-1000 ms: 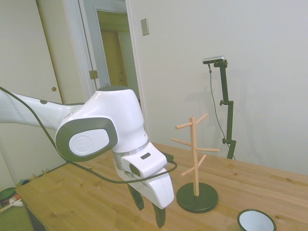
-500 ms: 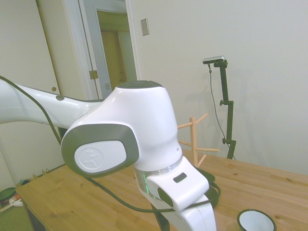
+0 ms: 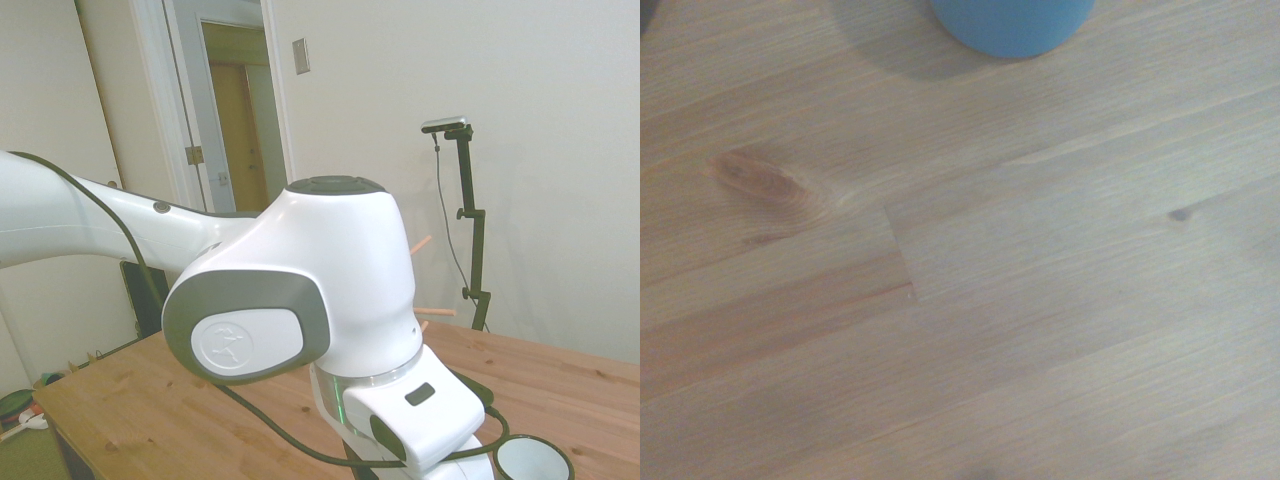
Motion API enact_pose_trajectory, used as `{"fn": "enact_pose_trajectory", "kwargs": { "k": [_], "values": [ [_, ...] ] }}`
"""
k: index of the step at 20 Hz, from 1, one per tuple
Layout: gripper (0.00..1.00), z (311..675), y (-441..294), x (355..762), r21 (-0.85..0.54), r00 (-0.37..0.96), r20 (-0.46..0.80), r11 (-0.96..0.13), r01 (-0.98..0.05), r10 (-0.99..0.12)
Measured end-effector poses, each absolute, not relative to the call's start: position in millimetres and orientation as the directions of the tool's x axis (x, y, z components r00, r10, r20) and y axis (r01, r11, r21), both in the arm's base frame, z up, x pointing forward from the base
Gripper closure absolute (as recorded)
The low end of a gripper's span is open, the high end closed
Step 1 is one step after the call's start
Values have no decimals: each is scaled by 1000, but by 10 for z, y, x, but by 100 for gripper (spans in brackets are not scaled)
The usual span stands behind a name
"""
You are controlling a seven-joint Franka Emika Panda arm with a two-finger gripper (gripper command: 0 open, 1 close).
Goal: Hang the mug
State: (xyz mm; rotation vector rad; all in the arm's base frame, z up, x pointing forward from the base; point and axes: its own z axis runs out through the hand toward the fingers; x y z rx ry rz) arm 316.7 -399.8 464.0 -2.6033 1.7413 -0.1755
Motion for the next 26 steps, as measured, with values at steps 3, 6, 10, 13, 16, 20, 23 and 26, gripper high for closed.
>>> {"fn": "enact_pose_trajectory", "kwargs": {
  "k": [3, 6, 10, 13, 16, 20, 23, 26],
  "values": [
    [0, 4752, -4149, 3178, -85, 354, 106, -363, -928, -929],
    [0, 4816, -4377, 3221, -95, 327, 107, -338, -937, -939],
    [0, 4821, -4674, 3442, -100, 299, 103, -309, -946, -949],
    [0, 4785, -4854, 3643, -96, 286, 95, -295, -951, -954],
    [0, 4802, -4992, 3766, -96, 276, 91, -284, -954, -957],
    [0, 4897, -5103, 3878, -110, 265, 96, -275, -955, -959],
    [0, 4921, -5175, 3966, -118, 261, 100, -272, -955, -960],
    [0, 4894, -5245, 4063, -123, 256, 95, -267, -956, -962]
  ]
}}
